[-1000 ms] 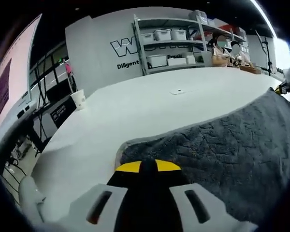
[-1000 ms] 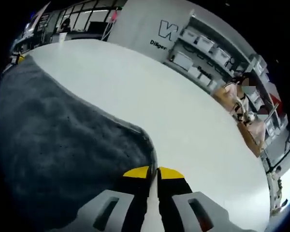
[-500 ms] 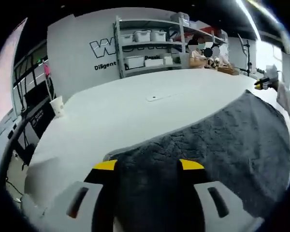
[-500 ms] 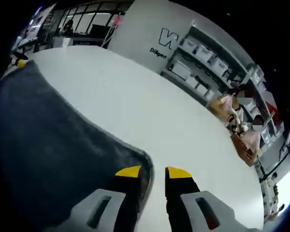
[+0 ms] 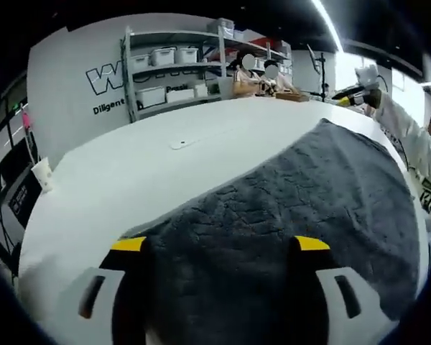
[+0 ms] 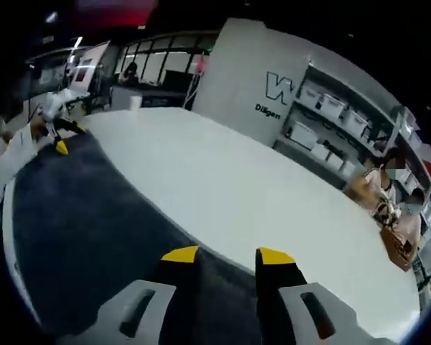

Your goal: Open the folded towel by lifting each exposed corner and separating the folded layers until the towel lies flat within the target outline without major curled edges

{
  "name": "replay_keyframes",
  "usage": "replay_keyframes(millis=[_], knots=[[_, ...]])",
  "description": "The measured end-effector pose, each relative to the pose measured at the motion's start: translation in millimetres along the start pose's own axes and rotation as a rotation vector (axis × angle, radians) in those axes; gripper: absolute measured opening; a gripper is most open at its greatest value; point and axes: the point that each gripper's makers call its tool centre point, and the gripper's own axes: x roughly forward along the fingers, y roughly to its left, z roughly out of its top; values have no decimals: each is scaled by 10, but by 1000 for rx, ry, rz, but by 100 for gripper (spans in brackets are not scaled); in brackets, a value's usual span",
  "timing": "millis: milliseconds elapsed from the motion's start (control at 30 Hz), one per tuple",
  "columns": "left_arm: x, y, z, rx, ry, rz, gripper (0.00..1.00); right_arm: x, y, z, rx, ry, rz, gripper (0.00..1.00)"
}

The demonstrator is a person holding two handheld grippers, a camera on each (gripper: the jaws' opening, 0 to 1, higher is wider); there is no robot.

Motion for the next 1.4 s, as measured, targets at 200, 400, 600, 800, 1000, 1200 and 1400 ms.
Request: replay_keyframes(millis=[200,400,600,800,1000,1200,1400], knots=[[17,21,-65,13,0,-14,81,206,409,127,-41,11,92,26],[-78,7,-145,-32,-19,-26,81,355,877,262,-70,8,202,28],[-75,-8,-156,-26,-22,-14,84,456,1548,488,-124,-13,352,33],[-69,-32,-160,-23,-38,-24,89,560,2186,772,-163,-60,500,35],[-67,-23,-156,-22,-50,-29,90,745,2684,919,-199,-80,596,33],[-67,-21,-155,-22,-55,-31,89,1047,3117,944,-180,-74,689,29],[-74,-34,-160,-22,-58,-31,89,1260,3277,886,-239,-85,710,27]])
